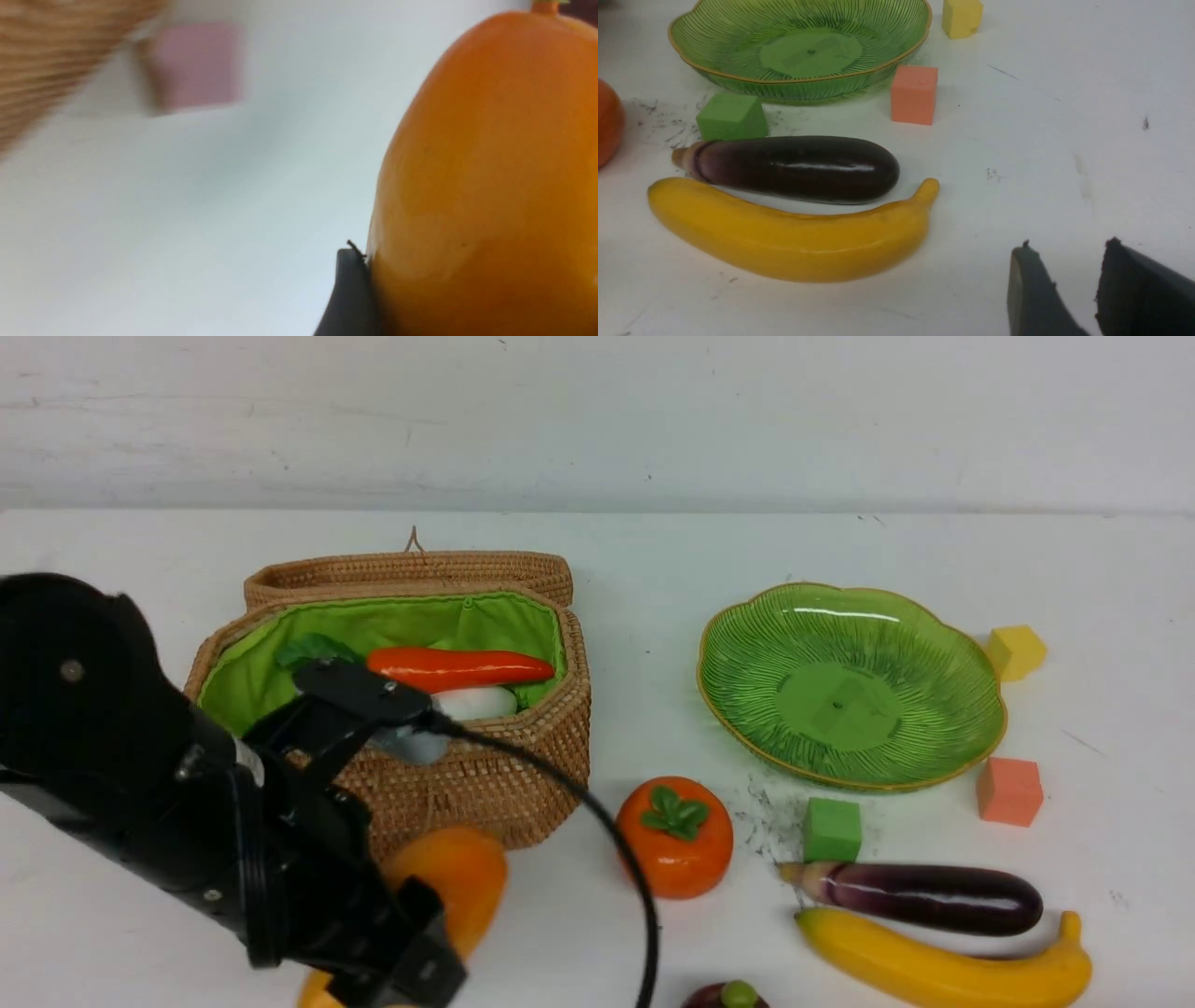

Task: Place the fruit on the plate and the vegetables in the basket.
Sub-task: Grab the mango with your left arm and place it on the right plate

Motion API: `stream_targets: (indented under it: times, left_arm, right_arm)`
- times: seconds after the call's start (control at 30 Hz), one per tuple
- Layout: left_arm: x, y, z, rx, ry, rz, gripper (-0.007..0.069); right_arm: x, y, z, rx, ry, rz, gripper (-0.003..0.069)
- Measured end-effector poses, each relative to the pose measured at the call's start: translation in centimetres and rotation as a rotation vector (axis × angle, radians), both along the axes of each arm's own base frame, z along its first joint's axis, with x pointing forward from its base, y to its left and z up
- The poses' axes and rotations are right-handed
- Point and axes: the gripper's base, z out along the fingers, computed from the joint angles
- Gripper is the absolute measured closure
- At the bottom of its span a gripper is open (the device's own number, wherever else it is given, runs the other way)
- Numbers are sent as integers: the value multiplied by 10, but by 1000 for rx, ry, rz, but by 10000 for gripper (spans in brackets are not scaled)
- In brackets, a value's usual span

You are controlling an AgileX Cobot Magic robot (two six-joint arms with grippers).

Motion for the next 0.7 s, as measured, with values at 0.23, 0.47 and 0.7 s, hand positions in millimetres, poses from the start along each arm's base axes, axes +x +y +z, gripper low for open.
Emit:
stream_targets:
  times: [0.23,0.47,0.7]
  left_arm:
    - [-2,-17,9,-188,-35,-131,102]
    - [22,-32,28,-233,-104,-203,102]
    - [60,-73,61,-235,-215,-300,102]
  right_arm:
    - [0,0,0,0,0,0,417]
    - [0,0,0,0,0,0,417]
    - [0,0,0,0,0,0,417]
